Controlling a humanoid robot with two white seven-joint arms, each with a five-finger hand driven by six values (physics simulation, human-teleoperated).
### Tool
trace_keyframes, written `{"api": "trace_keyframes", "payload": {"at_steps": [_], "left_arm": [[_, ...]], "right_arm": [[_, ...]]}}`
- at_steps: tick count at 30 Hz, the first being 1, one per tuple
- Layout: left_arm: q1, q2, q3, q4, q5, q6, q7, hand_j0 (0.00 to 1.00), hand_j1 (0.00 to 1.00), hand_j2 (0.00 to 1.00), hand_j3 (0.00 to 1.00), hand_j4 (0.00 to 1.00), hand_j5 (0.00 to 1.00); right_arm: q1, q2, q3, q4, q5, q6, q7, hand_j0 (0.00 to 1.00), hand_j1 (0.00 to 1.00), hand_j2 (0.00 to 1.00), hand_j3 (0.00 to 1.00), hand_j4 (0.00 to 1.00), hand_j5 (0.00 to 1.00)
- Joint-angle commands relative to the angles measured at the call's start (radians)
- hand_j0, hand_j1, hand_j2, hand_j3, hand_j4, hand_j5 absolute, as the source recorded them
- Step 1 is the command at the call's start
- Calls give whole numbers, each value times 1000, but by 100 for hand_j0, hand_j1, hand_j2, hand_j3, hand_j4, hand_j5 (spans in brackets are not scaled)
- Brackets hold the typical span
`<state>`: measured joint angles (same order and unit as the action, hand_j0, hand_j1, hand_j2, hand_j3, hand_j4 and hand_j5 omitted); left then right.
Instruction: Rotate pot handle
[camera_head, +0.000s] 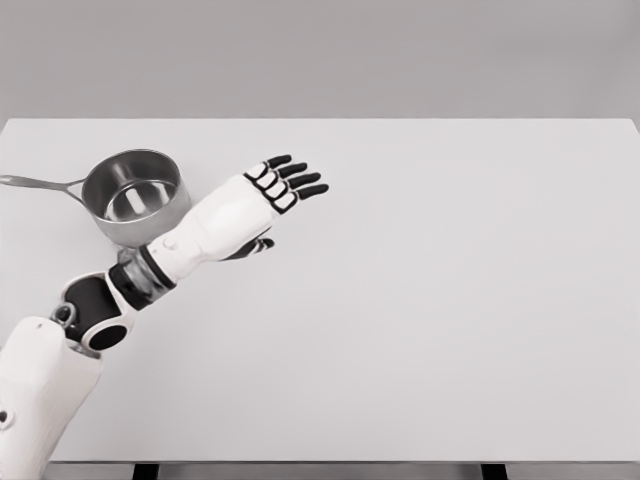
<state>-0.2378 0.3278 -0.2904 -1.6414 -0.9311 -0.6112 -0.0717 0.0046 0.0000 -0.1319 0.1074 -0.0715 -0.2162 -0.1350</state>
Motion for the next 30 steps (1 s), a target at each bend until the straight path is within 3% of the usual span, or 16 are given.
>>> {"api": "trace_keyframes", "payload": {"at_steps": [1, 30], "left_arm": [[0, -9, -9, 3, 6, 0, 0, 100, 100, 100, 100, 100, 100], [-8, 4, -9, 5, 8, 0, 0, 100, 100, 100, 100, 100, 100]], "right_arm": [[-2, 0, 0, 0, -1, 0, 0, 100, 100, 100, 100, 100, 100], [0, 0, 0, 0, -1, 0, 0, 100, 100, 100, 100, 100, 100]]}}
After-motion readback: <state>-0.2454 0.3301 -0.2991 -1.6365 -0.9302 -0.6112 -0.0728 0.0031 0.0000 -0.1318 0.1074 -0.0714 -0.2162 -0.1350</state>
